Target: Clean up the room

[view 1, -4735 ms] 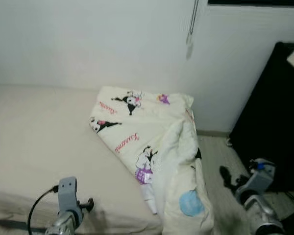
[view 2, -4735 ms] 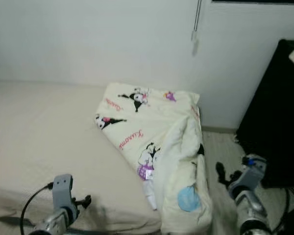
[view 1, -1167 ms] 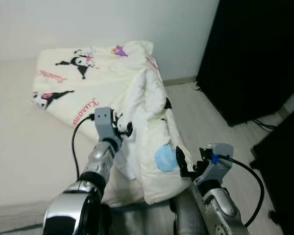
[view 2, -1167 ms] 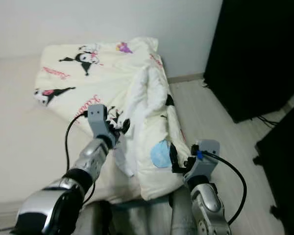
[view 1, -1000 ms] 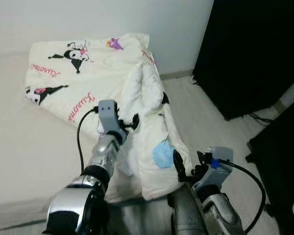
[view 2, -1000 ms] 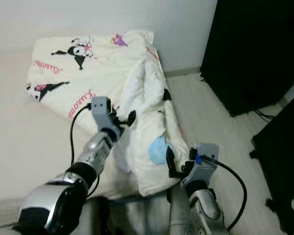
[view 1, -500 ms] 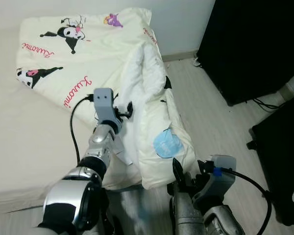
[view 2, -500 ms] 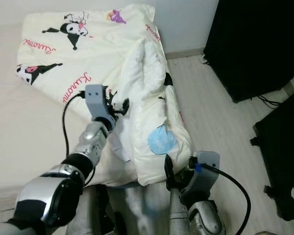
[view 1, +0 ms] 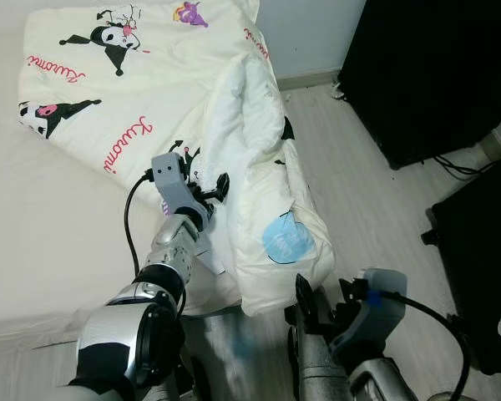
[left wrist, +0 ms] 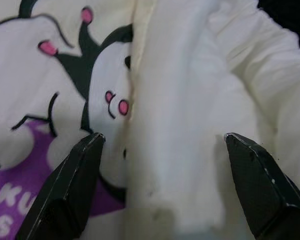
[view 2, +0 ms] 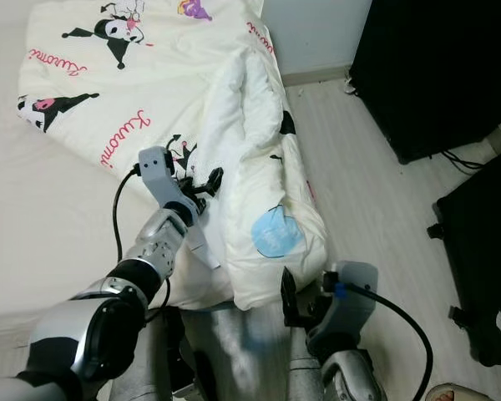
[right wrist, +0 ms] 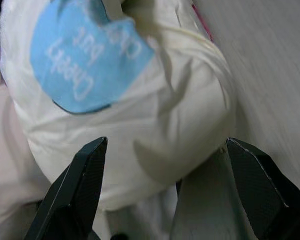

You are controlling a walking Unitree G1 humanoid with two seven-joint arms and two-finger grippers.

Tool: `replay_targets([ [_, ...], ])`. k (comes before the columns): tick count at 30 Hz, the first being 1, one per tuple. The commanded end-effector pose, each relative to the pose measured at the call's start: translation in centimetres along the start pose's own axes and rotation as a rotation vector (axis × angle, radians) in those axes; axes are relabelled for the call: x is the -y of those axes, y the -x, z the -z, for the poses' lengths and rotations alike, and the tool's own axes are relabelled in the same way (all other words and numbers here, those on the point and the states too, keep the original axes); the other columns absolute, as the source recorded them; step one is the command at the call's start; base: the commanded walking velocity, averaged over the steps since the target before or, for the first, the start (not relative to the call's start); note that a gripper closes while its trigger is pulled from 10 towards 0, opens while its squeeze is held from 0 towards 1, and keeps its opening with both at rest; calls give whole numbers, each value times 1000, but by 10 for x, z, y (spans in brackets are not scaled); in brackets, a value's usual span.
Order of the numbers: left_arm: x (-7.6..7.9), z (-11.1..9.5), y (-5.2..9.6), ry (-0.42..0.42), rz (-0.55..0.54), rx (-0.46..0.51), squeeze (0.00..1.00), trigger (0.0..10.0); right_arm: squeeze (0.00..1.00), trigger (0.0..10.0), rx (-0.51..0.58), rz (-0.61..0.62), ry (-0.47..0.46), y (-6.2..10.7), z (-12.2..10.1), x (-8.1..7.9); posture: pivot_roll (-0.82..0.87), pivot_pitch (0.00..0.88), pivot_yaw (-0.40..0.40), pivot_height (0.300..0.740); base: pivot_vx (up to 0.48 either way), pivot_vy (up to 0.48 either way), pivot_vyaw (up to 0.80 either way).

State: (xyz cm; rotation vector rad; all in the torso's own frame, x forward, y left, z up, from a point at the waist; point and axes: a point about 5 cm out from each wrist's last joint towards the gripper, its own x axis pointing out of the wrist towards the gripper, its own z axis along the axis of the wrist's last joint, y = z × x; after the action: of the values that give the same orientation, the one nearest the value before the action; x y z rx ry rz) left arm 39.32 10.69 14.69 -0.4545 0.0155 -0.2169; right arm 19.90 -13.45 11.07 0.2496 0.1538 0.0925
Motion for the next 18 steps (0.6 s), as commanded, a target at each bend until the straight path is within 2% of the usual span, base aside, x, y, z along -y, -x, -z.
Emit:
replay_targets([
  [1,-5,17,7,8,-29,-54,0,10000,0,10000,-26,14,-2,7,3,2,-325,500,71,582,0,0,0],
  [2,-5,16,6,0,-29,-53,0,10000,0,10000,-27,20,0,7,2,4,-323,500,72,582,0,0,0],
  [3,-5,16,6,-5,-27,-52,0,6510,0,10000,-29,25,1,8,3,5,-320,499,72,582,0,0,0],
  [4,-5,15,6,-5,-26,-49,0,667,0,10000,-30,29,2,9,3,6,-322,496,71,582,0,0,0],
  [7,-6,15,6,-3,-26,-45,0,667,0,10000,-32,33,2,10,3,6,-322,496,71,582,0,0,0],
  [8,-8,14,7,-8,-30,-44,0,0,0,10000,-34,31,1,8,3,5,-317,488,69,582,0,0,0],
  [18,-18,10,10,-61,-45,-33,0,0,0,10000,-46,11,-10,-1,6,6,-280,464,80,582,0,0,0],
])
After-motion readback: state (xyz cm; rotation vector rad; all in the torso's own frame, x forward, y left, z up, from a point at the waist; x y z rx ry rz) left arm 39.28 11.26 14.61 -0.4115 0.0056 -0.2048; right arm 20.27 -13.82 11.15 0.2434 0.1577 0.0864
